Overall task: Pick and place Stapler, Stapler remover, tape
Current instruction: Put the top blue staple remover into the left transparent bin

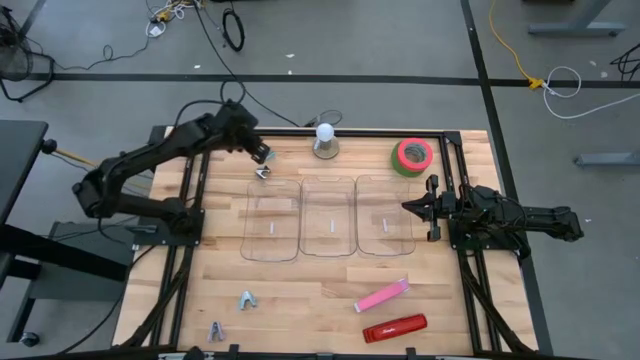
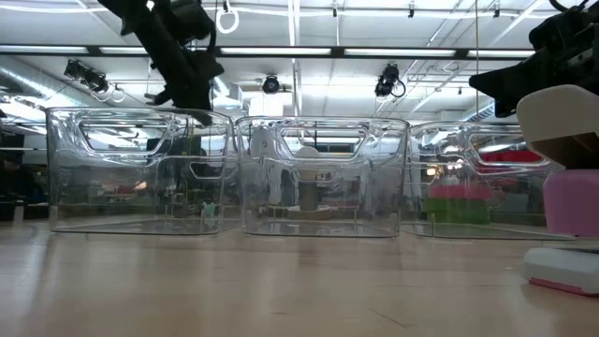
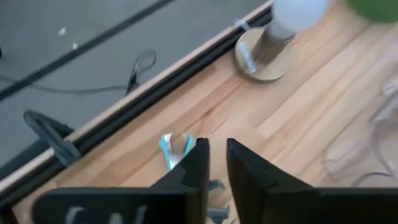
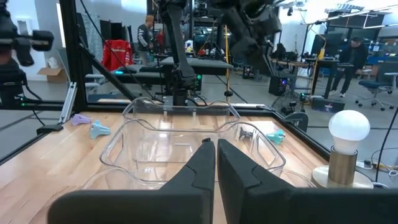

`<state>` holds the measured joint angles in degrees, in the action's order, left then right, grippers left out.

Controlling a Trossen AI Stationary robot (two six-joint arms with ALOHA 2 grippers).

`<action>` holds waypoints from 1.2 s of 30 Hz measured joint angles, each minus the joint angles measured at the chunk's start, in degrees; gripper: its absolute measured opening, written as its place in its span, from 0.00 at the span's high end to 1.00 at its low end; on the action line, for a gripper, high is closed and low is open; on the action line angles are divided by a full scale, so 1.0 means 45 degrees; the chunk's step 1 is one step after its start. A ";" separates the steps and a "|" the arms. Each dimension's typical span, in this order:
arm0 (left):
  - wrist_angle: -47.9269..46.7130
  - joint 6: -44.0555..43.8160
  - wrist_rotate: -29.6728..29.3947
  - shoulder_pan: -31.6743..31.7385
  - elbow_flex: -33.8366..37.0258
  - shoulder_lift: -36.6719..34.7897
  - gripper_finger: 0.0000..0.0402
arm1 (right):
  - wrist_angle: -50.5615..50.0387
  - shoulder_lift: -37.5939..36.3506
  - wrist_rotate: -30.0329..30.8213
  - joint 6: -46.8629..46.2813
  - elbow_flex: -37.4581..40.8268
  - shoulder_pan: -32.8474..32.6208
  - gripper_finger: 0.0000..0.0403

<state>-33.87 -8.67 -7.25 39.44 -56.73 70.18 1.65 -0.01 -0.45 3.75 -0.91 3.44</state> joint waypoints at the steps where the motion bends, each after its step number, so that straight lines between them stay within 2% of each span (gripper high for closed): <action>1: -0.0005 -0.0019 0.0001 0.0106 0.0000 0.0210 0.79 | 0.0000 0.0000 0.0000 0.0000 -0.0004 -0.0005 0.95; 8: -0.0015 -0.0277 0.0000 0.0763 0.0000 0.1580 0.56 | 0.0000 0.0000 0.0000 -0.0003 -0.0005 -0.0002 0.95; 14: 0.0004 -0.0272 0.0503 0.1455 0.0000 0.2448 0.46 | 0.0000 0.0000 0.0000 -0.0005 -0.0005 0.0000 0.95; 20: 0.0179 -0.0163 0.1757 0.2373 0.0000 0.3353 0.47 | 0.0000 0.0000 0.0000 -0.0004 -0.0002 0.0000 0.95; 31: 0.1179 -0.0111 0.2268 0.2842 0.0000 0.4699 0.49 | 0.0000 0.0000 0.0000 -0.0005 -0.0005 -0.0005 0.95; 36: 0.1548 0.0483 0.2243 0.2833 0.0000 0.5179 0.49 | 0.0000 0.0000 0.0000 -0.0005 -0.0005 -0.0005 0.95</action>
<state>-26.90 -6.49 2.85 52.18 -56.73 93.49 1.65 -0.01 -0.45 3.73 -0.93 3.42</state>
